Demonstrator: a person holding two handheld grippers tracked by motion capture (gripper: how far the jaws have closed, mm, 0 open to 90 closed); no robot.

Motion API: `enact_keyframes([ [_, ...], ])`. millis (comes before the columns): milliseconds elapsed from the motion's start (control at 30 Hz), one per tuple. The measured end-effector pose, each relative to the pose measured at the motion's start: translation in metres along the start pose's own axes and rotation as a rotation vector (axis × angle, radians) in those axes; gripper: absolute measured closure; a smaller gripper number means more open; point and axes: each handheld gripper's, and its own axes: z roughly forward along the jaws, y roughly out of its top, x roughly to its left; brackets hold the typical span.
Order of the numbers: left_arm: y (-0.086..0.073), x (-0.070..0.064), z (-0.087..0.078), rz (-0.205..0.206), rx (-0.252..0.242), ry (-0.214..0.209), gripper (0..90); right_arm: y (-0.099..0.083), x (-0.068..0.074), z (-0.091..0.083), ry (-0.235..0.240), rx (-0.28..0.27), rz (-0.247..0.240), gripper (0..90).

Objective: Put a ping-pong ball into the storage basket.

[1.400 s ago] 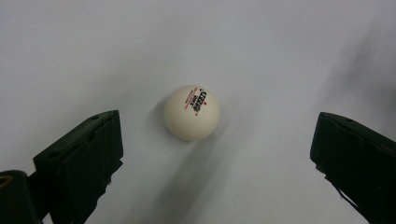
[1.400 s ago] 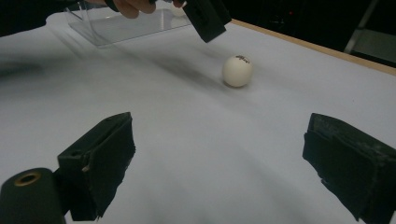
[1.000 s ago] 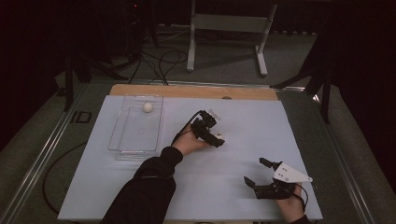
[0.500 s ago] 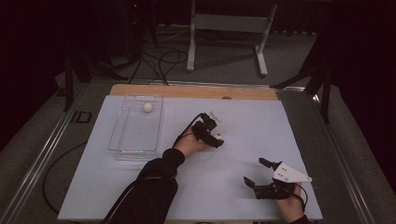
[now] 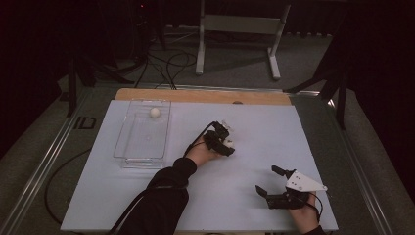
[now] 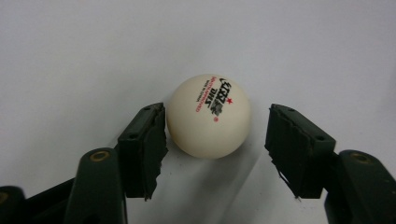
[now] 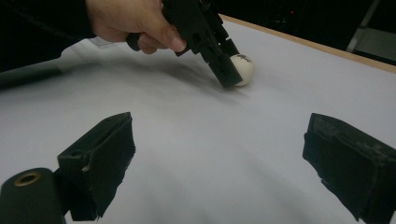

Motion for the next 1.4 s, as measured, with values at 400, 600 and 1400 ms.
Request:
enact_keyframes([
  [400,0.003,-0.001,0.001,-0.01,-0.018,0.0,51.1,0.0,0.0,0.0,0.002,0.006,0.003,8.8],
  [600,0.004,-0.001,-0.001,-0.004,0.006,-0.022,52.1,0.0,0.0,0.0,0.002,0.004,0.005,8.8],
  [1400,0.006,-0.01,-0.029,0.066,0.079,-0.077,52.4,0.0,0.0,0.001,-0.003,0.005,0.001,8.8],
])
